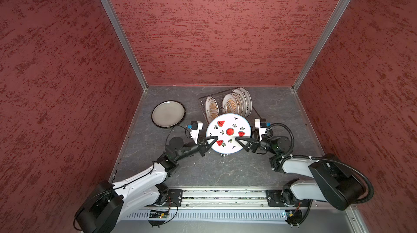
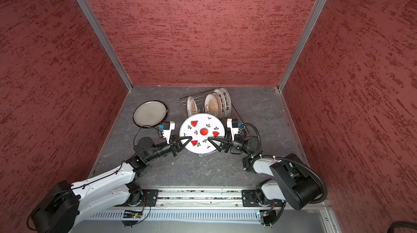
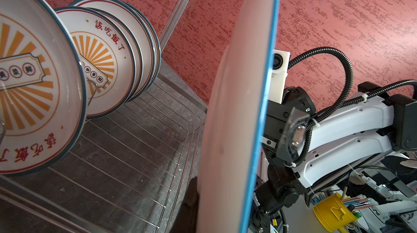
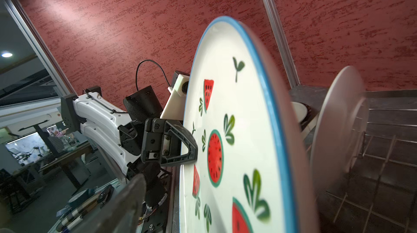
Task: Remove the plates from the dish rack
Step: 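Open the right gripper and carry the watermelon plate toward the stack with the left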
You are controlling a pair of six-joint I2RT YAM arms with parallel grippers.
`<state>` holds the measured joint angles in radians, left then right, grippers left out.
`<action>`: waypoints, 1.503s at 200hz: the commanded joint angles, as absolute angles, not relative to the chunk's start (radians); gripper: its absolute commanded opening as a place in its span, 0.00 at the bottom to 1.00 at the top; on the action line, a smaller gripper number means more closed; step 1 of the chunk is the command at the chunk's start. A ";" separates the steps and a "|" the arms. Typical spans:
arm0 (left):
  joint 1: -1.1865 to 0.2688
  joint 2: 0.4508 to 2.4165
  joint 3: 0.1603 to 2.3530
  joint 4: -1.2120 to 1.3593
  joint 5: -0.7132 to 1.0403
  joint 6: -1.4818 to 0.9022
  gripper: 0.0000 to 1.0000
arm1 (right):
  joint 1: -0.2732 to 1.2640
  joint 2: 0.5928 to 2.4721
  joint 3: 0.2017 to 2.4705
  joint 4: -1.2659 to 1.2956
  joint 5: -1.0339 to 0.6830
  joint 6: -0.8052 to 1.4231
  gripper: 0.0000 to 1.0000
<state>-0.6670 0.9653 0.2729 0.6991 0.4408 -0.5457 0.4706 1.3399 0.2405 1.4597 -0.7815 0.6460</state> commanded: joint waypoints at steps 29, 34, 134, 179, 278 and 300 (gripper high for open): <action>-0.668 0.904 0.273 0.781 0.397 -0.577 0.00 | 0.479 1.298 0.272 1.395 -0.700 0.625 0.99; -0.665 0.898 0.270 0.781 0.392 -0.580 0.00 | 0.479 1.297 0.272 1.391 -0.699 0.623 0.99; -0.539 0.692 0.199 0.696 0.321 -0.684 0.00 | 0.479 1.243 0.239 1.358 -0.616 0.581 0.99; -0.393 0.583 0.195 0.532 0.275 -0.777 0.00 | 0.534 1.230 0.260 1.252 -0.530 0.463 0.97; -0.043 0.558 0.157 0.516 0.409 -0.946 0.00 | 0.736 1.244 0.349 1.078 -0.356 0.217 0.99; 0.010 0.566 0.158 0.517 0.410 -0.963 0.00 | 0.770 1.311 0.403 1.073 -0.361 0.208 0.99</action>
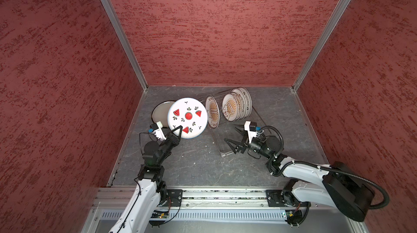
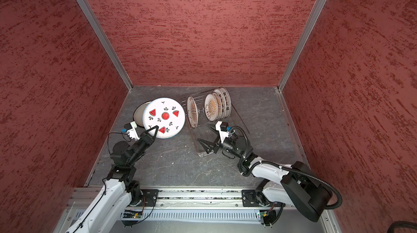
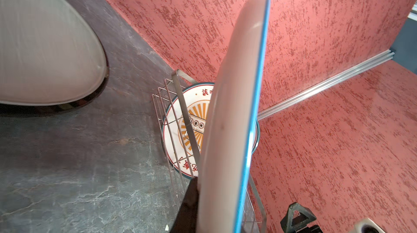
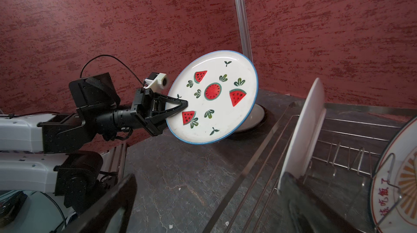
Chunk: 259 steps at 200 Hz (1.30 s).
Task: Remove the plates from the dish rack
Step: 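Open the right gripper and carry the watermelon plate toward the stack with the left, then lower the watermelon plate onto the white plate stack with the left gripper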
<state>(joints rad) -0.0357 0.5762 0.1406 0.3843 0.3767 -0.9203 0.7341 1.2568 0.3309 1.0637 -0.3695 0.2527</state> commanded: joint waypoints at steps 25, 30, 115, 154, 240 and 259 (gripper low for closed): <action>0.078 0.600 0.150 0.547 0.431 -1.005 0.00 | 0.824 1.378 0.475 1.024 -0.311 0.163 0.99; 0.091 0.609 0.144 0.565 0.438 -1.014 0.00 | 0.835 1.389 0.489 1.006 -0.293 0.152 0.99; 0.213 0.735 0.117 0.642 0.390 -1.090 0.00 | 0.923 1.578 0.702 0.841 -0.190 0.065 0.99; 0.233 0.772 0.119 0.637 0.328 -1.130 0.00 | 0.936 1.653 0.781 0.790 -0.188 0.054 0.99; 0.235 0.865 0.182 0.578 0.220 -1.155 0.00 | 0.969 1.792 0.931 0.700 -0.151 0.023 0.99; 0.239 0.921 0.202 0.578 0.228 -1.179 0.00 | 0.971 1.811 0.944 0.702 -0.151 0.028 0.99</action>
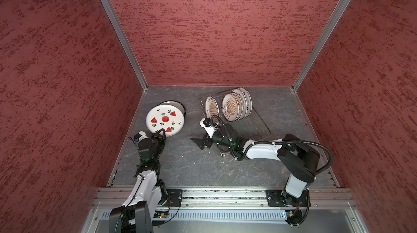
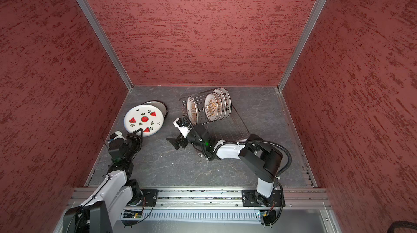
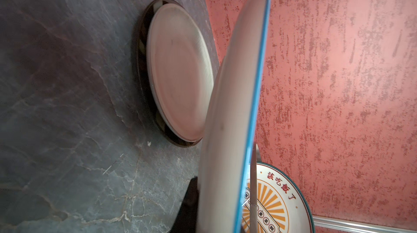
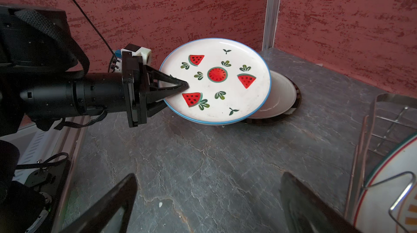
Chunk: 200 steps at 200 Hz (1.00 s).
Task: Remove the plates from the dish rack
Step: 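Lower the watermelon plate onto the white plate stack with the left gripper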
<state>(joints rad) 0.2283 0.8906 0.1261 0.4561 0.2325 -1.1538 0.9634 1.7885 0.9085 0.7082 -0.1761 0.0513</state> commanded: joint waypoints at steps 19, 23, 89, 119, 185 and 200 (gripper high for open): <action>0.237 0.988 0.204 0.634 0.230 -1.203 0.00 | 0.973 1.827 0.964 0.687 -0.134 0.031 0.99; 0.237 1.003 0.210 0.639 0.229 -1.205 0.00 | 0.973 1.830 0.969 0.682 -0.132 0.030 0.99; 0.215 1.168 0.282 0.656 0.196 -1.199 0.00 | 0.974 1.835 0.968 0.677 -0.152 0.020 0.99; 0.220 1.178 0.319 0.580 0.177 -1.202 0.00 | 0.975 1.840 0.967 0.685 -0.164 0.021 0.99; 0.213 1.275 0.380 0.571 0.170 -1.230 0.00 | 0.977 1.874 1.018 0.643 -0.250 0.032 0.99; 0.208 1.297 0.392 0.570 0.149 -1.226 0.00 | 0.977 1.879 1.025 0.635 -0.244 0.027 0.99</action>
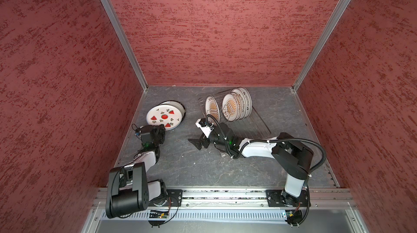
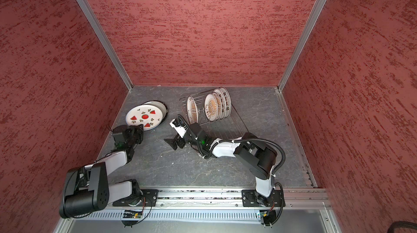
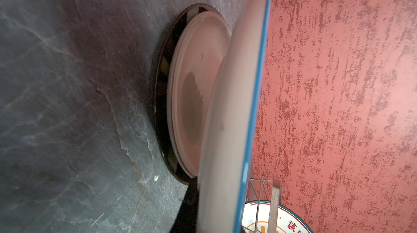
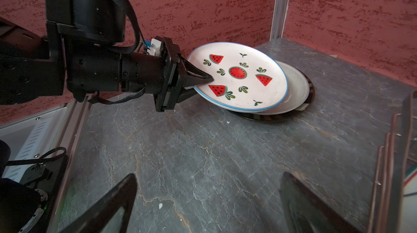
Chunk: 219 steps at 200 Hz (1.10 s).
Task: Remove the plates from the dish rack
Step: 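Lower the watermelon plate onto the white plate stack with the left gripper, then open the left gripper and release the watermelon plate on the stack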
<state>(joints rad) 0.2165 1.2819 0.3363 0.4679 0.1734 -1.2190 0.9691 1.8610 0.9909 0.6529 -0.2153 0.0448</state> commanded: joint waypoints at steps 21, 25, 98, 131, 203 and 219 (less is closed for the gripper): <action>0.198 1.322 0.402 0.558 0.125 -1.220 0.00 | 0.977 1.876 1.022 0.637 -0.240 0.028 0.99; 0.198 1.328 0.403 0.559 0.126 -1.220 0.00 | 0.977 1.875 1.022 0.638 -0.242 0.026 0.99; 0.201 1.381 0.465 0.495 0.133 -1.225 0.01 | 0.977 1.875 1.023 0.631 -0.237 0.025 0.99; 0.200 1.414 0.508 0.424 0.161 -1.217 0.07 | 0.978 1.873 1.023 0.626 -0.241 0.024 0.99; 0.202 1.471 0.569 0.321 0.162 -1.217 0.17 | 0.979 1.872 1.025 0.621 -0.240 0.018 0.99; 0.202 1.474 0.581 0.281 0.145 -1.223 0.20 | 0.979 1.879 1.037 0.611 -0.239 0.016 0.99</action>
<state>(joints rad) 0.2024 1.4681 0.5472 0.3073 0.1562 -1.2297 0.9718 1.8668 0.9962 0.6212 -0.2268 0.0437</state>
